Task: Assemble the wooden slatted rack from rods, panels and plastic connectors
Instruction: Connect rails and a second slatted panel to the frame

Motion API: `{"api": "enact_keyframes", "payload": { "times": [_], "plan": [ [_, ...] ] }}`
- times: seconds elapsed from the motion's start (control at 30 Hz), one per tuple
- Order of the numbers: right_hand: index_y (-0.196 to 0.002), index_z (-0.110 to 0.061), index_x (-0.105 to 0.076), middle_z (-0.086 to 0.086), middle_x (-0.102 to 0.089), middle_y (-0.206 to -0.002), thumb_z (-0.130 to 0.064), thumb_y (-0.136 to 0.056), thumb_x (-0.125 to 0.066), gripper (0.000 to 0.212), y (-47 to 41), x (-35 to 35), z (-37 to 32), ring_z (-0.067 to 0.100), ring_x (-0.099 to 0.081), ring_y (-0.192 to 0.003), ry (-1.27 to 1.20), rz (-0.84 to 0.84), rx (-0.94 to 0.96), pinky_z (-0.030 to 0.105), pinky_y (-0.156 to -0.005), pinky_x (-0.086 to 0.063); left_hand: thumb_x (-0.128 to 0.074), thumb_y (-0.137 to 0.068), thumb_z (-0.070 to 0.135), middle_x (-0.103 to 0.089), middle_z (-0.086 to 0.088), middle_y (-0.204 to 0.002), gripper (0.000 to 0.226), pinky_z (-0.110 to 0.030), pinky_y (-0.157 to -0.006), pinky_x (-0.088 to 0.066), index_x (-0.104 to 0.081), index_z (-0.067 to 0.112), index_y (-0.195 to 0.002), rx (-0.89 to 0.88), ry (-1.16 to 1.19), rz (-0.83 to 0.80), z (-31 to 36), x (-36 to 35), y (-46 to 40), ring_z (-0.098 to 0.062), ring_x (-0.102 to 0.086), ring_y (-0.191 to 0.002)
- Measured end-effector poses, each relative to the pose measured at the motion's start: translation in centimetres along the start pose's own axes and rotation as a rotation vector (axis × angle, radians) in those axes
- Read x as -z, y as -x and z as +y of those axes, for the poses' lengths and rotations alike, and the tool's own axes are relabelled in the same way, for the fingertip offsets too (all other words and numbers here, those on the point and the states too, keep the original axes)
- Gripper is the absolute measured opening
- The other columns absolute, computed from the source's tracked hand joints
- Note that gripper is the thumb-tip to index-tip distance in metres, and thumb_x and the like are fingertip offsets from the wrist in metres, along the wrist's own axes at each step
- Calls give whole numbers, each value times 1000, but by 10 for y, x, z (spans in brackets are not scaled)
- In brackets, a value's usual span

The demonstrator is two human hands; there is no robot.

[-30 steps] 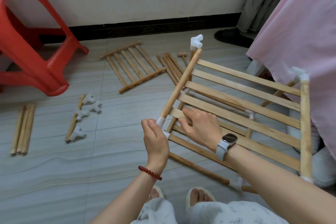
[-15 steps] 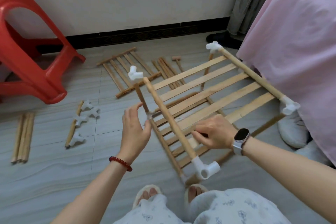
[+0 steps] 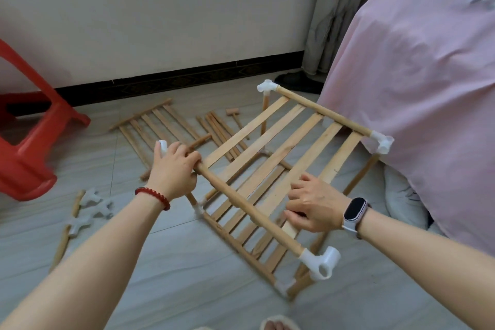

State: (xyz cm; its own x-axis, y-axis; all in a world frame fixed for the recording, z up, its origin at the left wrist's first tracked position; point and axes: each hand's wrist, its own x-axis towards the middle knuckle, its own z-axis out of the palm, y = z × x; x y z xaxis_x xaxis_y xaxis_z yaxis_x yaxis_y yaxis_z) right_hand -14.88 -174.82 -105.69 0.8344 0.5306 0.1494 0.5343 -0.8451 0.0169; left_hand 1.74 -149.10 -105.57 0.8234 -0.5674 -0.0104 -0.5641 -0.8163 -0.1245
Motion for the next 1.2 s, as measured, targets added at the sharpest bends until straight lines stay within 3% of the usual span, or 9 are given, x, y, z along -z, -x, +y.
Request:
{"api": "enact_keyframes", "payload": {
  "times": [0.23,0.37,0.43,0.57,0.67,0.73,0.8,1.03,1.2],
  "plan": [
    [-60,-17,-64,-1,-59,-69,-24,-75,-62,17,39,22,41,22,-55,-71,205,-121,-221,35,-73,-44,-47,-86,49,-50,7,-108,36,-53,-112,-5,-49,34,-119,-36,108,-37,49,3,43,-18,-46,-112],
    [-75,-5,-62,11,-60,-79,-17,-83,-48,21,30,27,30,31,-58,-76,107,96,-607,37,-70,-39,-49,-82,62,-47,10,-118,58,-41,-111,-18,-38,33,-131,-202,208,-79,70,9,79,-13,-46,-115],
    [-81,-6,-62,10,-60,-85,-16,-85,-50,16,9,27,3,29,-57,-81,-14,164,-553,36,-71,-39,-55,-79,62,-43,11,-128,74,-32,-103,-28,-27,32,-140,-256,222,-85,72,8,89,-12,-44,-116],
    [-111,-17,-59,-1,-56,-106,-34,-92,-43,30,-31,12,-56,16,-48,-102,-239,-45,-330,32,-87,-37,-63,-83,44,-44,5,-135,77,-29,-85,-45,-22,23,-145,-150,382,-165,63,8,93,-18,-51,-113],
    [-119,-18,-50,2,-50,-110,-35,-93,-42,32,-47,-4,-81,21,-42,-105,-136,-109,-351,34,-84,-35,-64,-84,40,-51,1,-106,35,-26,-75,-39,-54,14,-105,-25,481,-104,60,5,92,-17,-50,-96],
    [-118,-18,-51,3,-48,-110,-30,-94,-42,28,-50,-9,-84,22,-40,-106,-120,-83,-403,33,-83,-33,-60,-87,40,-44,3,-92,28,-24,-68,-31,-51,14,-79,12,456,-61,64,-2,94,-15,-41,-88],
    [-116,-20,-55,0,-48,-107,-30,-96,-40,26,-50,-12,-84,19,-39,-104,-164,-38,-418,31,-81,-30,-56,-89,38,-38,4,-89,29,-24,-66,-25,-46,16,-74,36,474,-20,67,-8,95,-15,-37,-84],
    [-103,-20,-61,-3,-49,-101,-33,-92,-43,24,-47,-12,-78,15,-39,-100,-182,-2,-399,31,-84,-31,-54,-90,40,-34,4,-90,27,-25,-65,-29,-47,16,-81,-56,404,-73,63,-5,90,-13,-34,-81],
    [-99,-19,-61,-4,-49,-99,-32,-92,-44,23,-45,-9,-79,14,-39,-97,-206,-8,-389,30,-84,-32,-52,-92,41,-35,3,-99,28,-27,-72,-38,-54,13,-98,-161,334,-117,63,1,89,-16,-38,-94]
  ]
}}
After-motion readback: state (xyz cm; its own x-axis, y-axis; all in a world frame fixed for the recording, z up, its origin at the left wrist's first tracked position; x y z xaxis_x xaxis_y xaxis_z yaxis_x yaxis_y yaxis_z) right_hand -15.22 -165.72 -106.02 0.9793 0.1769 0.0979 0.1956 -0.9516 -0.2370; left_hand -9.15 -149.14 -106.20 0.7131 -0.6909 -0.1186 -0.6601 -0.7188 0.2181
